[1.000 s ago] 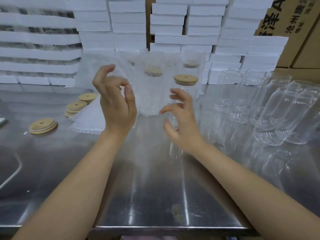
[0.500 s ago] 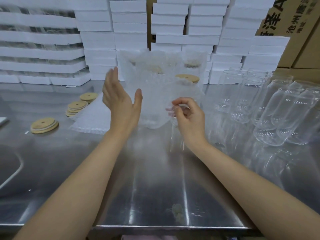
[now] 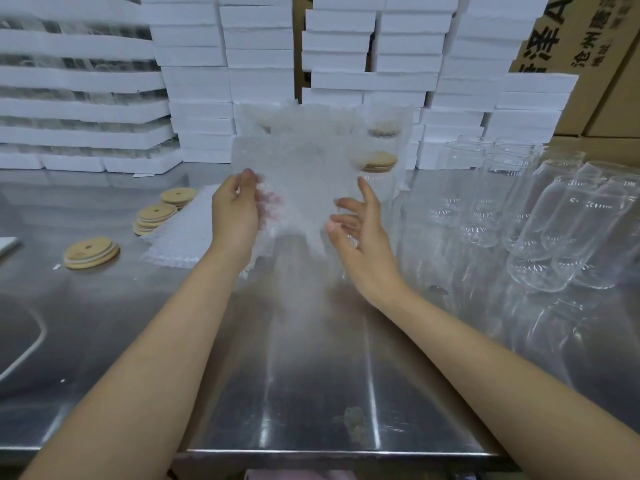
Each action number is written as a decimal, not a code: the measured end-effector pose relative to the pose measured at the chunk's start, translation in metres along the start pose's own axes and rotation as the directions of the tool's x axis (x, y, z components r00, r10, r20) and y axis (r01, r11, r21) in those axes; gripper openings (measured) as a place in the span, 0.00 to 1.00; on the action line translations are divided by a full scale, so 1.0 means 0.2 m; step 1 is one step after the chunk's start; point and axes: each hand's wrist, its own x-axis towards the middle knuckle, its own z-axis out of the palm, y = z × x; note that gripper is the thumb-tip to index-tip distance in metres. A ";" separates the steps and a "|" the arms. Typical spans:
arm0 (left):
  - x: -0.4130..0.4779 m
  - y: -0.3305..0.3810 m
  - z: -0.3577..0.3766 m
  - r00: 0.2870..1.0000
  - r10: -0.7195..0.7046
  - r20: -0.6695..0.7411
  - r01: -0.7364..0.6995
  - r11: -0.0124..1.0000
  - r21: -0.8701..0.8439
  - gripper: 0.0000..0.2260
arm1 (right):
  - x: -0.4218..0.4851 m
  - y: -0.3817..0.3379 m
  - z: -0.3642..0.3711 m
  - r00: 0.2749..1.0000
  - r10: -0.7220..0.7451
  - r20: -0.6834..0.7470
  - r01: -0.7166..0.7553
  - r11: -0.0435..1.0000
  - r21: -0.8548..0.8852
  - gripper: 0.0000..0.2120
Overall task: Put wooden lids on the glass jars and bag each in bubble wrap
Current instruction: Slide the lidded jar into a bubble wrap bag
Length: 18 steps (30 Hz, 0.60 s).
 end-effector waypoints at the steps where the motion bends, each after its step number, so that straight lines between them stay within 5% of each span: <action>1: 0.00 0.00 0.00 0.999 -0.030 -0.010 0.030 0.999 -0.033 0.12 | 0.00 0.01 0.01 0.998 0.059 0.035 -0.059 0.998 -0.013 0.34; 6: 0.02 -0.03 -0.02 0.972 -0.233 0.033 0.235 0.963 -0.134 0.15 | 0.01 0.05 0.02 0.965 0.199 0.171 -0.200 0.980 -0.016 0.32; 11: 0.03 -0.06 -0.07 0.943 -0.332 -0.034 0.333 0.928 0.167 0.18 | 0.03 0.05 0.01 0.996 0.091 -0.028 -0.091 0.996 -0.001 0.32; 14: 0.03 -0.07 -0.08 0.987 -0.146 -0.059 0.157 0.894 0.420 0.19 | 0.03 0.04 -0.04 0.987 -0.120 -0.110 0.113 0.991 -0.071 0.34; 18: 0.04 -0.02 -0.04 0.997 0.053 0.058 -0.073 0.893 0.444 0.18 | 0.01 -0.01 -0.07 0.935 -0.342 -0.096 0.325 0.932 -0.159 0.20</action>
